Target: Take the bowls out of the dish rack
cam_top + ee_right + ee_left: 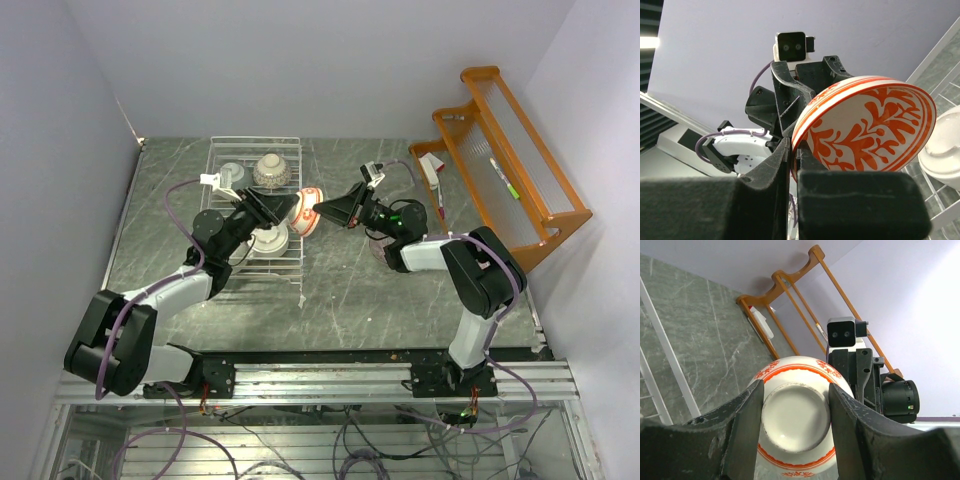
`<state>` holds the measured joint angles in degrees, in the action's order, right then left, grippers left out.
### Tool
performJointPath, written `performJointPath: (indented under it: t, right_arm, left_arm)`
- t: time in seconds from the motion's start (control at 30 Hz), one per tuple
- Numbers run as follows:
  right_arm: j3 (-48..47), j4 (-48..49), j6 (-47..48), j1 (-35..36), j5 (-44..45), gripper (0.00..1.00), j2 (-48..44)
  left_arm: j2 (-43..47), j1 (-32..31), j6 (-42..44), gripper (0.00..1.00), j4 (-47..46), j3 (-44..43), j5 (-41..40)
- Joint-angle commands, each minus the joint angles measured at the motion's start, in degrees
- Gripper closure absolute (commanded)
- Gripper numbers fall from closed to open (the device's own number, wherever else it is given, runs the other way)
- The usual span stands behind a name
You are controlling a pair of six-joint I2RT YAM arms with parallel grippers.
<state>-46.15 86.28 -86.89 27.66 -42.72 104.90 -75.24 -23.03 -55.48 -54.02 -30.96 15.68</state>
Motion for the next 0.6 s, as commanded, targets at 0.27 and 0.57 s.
performJointPath:
  t: [0.27,0.57]
  right_arm:
    - [-0.46,-1.1,6.7,0.29,-2.81,1.0,-4.91]
    - [-3.15,-42.76,36.04,-0.41,0.52,1.0,-19.09]
  left_arm:
    - [10.03,0.01,6.56,0.04,3.23,-1.71,-5.11]
    - [24.03,0.06,18.7,0.02,27.82,-4.99,-12.23]
